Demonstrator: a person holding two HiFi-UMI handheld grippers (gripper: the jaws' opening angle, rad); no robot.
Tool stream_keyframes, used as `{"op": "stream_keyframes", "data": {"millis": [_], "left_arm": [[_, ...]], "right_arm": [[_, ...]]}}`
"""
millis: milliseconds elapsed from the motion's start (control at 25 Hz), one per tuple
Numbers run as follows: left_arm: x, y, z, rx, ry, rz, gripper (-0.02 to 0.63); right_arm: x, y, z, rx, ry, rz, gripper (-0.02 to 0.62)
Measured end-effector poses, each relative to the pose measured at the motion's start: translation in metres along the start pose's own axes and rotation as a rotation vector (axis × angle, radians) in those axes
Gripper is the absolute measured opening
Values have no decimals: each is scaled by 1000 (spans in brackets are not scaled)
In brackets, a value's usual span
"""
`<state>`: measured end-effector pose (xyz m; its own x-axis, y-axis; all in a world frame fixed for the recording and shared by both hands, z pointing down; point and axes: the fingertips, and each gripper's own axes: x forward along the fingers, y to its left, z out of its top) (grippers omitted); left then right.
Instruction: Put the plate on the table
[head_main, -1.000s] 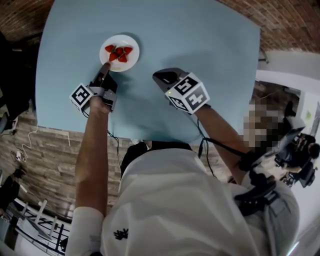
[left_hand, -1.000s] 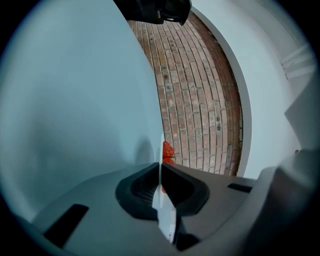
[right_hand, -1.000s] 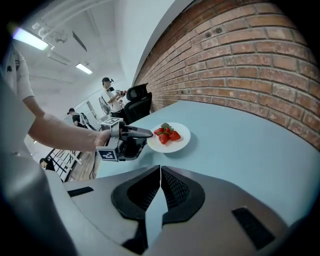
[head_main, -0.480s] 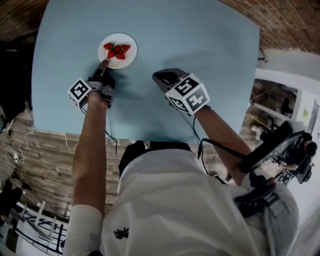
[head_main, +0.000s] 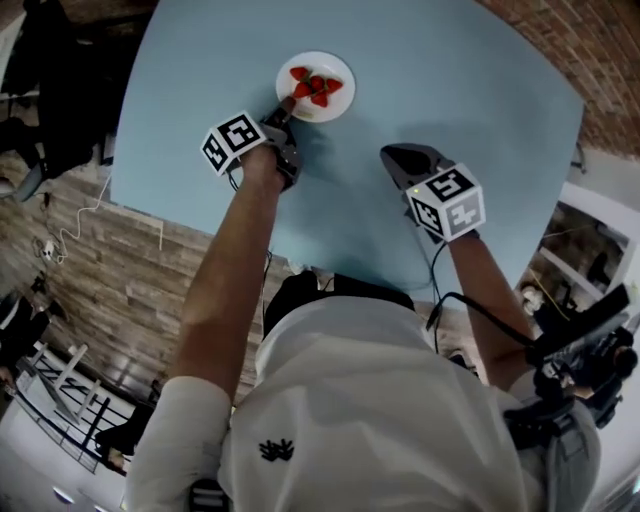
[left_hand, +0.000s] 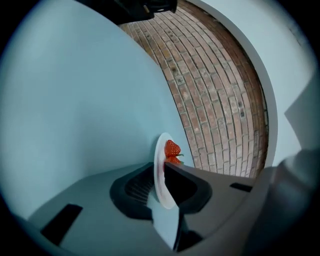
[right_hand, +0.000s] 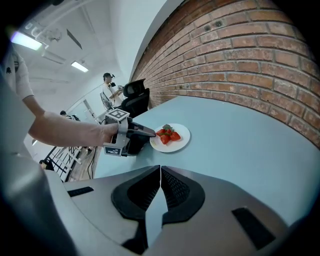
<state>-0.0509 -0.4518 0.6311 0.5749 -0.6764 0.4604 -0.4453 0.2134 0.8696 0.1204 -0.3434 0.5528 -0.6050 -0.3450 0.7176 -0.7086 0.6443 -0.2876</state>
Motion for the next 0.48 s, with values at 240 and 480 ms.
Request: {"op": "stream_keyframes", "data": {"millis": [240, 480], "left_arm": [[2, -1, -1, 166, 18, 122, 107], [-10, -1, 5, 330, 2, 228, 114]], "right_arm": [[-3, 0, -2, -1, 9, -1, 9], [-3, 4, 1, -13, -5, 11, 9]]}}
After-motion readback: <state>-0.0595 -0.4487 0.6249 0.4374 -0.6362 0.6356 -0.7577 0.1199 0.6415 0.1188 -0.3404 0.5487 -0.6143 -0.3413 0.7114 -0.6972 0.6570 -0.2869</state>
